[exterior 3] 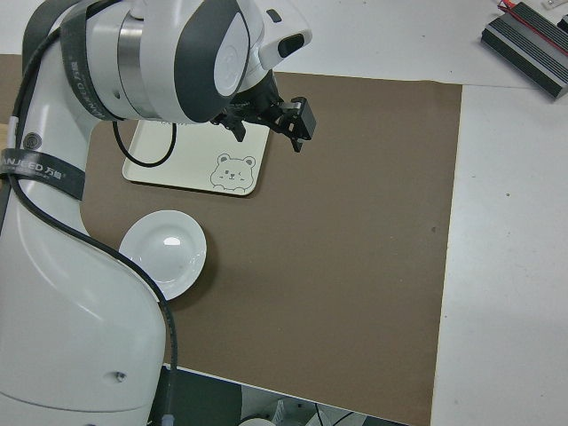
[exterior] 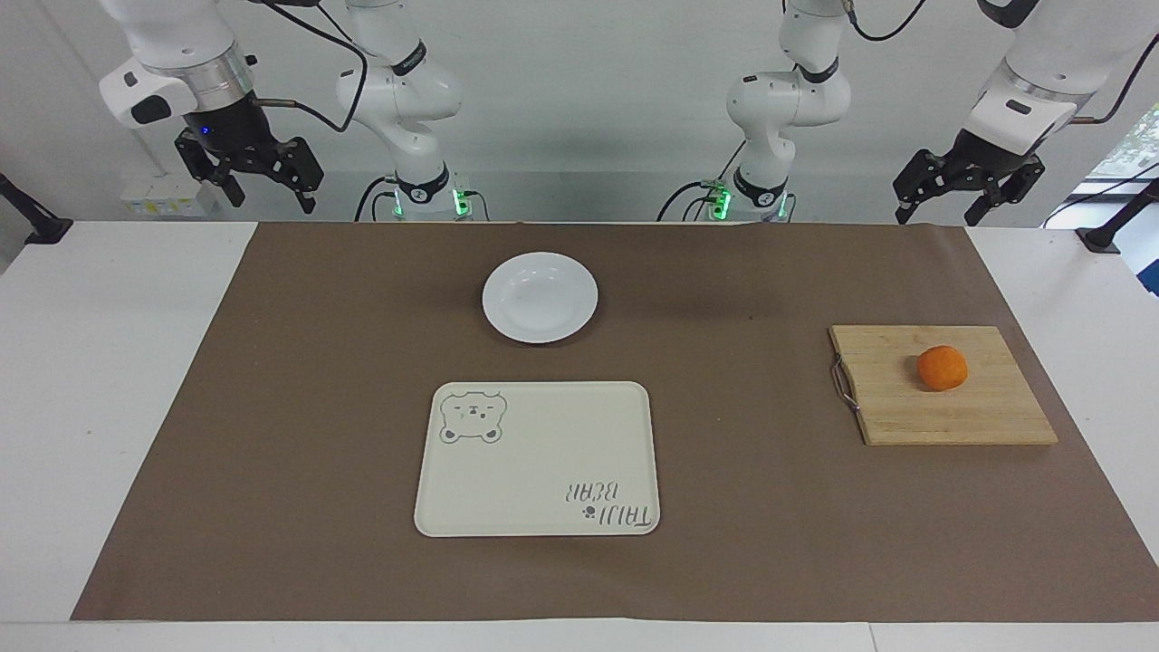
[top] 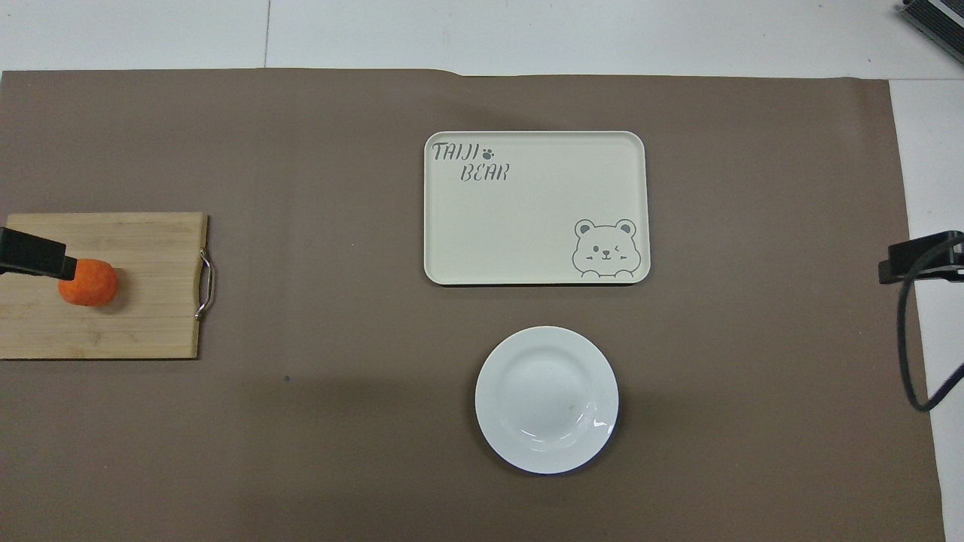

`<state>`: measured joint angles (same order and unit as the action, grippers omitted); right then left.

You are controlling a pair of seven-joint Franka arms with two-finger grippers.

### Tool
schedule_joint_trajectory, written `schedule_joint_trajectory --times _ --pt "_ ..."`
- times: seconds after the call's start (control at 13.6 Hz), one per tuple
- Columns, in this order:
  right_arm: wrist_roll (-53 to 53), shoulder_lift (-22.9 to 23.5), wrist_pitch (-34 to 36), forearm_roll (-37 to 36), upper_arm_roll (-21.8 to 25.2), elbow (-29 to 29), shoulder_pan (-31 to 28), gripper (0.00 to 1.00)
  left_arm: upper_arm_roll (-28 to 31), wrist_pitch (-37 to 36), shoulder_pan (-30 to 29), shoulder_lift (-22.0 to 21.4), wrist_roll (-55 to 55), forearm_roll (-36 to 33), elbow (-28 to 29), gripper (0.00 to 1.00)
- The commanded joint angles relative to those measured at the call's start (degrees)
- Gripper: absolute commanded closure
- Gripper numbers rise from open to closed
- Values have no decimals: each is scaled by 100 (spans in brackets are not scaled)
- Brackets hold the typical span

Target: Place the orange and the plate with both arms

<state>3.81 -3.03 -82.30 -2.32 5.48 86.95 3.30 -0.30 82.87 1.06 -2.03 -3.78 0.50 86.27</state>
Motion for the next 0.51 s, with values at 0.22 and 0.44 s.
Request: schedule_joint_trajectory --times 0.22,0.44 --pt "-134 13 100 135 14 -82 -57 0 -14 36 -18 -69 -9 64 30 0" --pt "-134 13 100 126 -12 -82 -40 0 -5 71 -27 -78 -26 64 48 0"
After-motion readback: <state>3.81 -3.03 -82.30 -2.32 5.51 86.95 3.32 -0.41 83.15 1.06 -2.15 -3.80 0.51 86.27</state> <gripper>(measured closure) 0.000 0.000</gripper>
